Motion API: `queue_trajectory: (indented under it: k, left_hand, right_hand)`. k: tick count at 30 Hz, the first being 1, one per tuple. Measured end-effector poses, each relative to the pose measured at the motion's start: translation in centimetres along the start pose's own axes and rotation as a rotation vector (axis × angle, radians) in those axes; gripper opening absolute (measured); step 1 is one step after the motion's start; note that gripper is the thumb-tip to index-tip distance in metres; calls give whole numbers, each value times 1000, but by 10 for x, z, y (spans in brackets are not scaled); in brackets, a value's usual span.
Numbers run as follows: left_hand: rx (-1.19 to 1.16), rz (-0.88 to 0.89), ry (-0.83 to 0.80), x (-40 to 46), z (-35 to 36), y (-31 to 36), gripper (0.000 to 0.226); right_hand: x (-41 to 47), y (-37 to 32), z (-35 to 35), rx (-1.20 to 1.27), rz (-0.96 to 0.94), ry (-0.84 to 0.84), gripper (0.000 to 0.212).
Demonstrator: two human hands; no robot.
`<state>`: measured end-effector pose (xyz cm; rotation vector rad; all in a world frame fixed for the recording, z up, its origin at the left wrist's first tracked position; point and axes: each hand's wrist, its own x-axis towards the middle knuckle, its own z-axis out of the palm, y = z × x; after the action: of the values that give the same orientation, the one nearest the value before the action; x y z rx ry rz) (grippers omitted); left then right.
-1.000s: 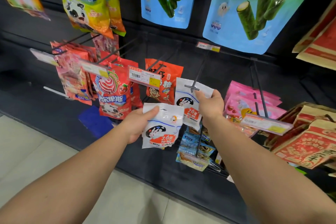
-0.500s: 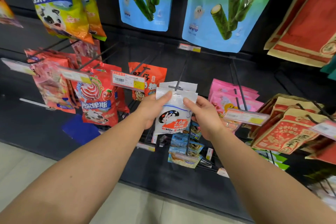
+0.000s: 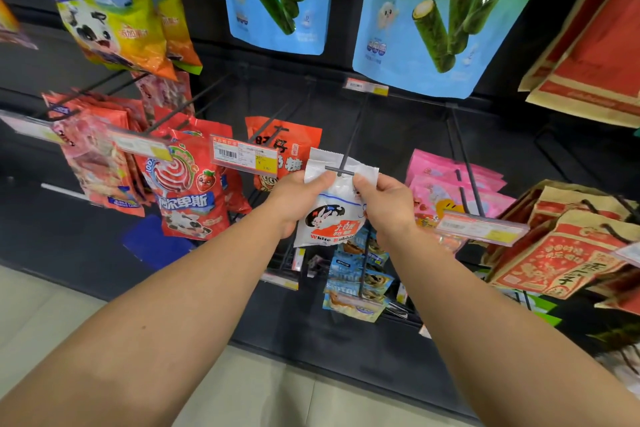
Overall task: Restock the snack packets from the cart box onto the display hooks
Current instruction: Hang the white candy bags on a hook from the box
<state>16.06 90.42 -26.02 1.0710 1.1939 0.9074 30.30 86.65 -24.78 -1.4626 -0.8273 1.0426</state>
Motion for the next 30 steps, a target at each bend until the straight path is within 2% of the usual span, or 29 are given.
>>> queue_trajectory:
  k: [3, 10, 20, 23, 26, 30]
  left_hand:
    - [25, 13, -12, -1, -3, 1, 14]
    - [80, 74, 19, -4, -3, -4, 9]
    - [54, 48, 159, 17, 17, 3, 9]
    - [78, 43, 194, 24, 24, 11, 13]
    - [97, 13, 208, 32, 27, 15, 24]
    - [142, 14, 142, 35, 21, 12, 37]
  right_hand:
    - [3, 5, 3, -37, -32, 3, 6]
    - [1, 19, -4, -51, -77, -5, 12]
    - [33, 12, 3, -232, -65, 131, 21]
    - [44, 9, 6, -206, -44, 163, 18]
    - [55, 5, 8, -226, -23, 179, 28]
    - [53, 4, 8, -220, -16, 182, 29]
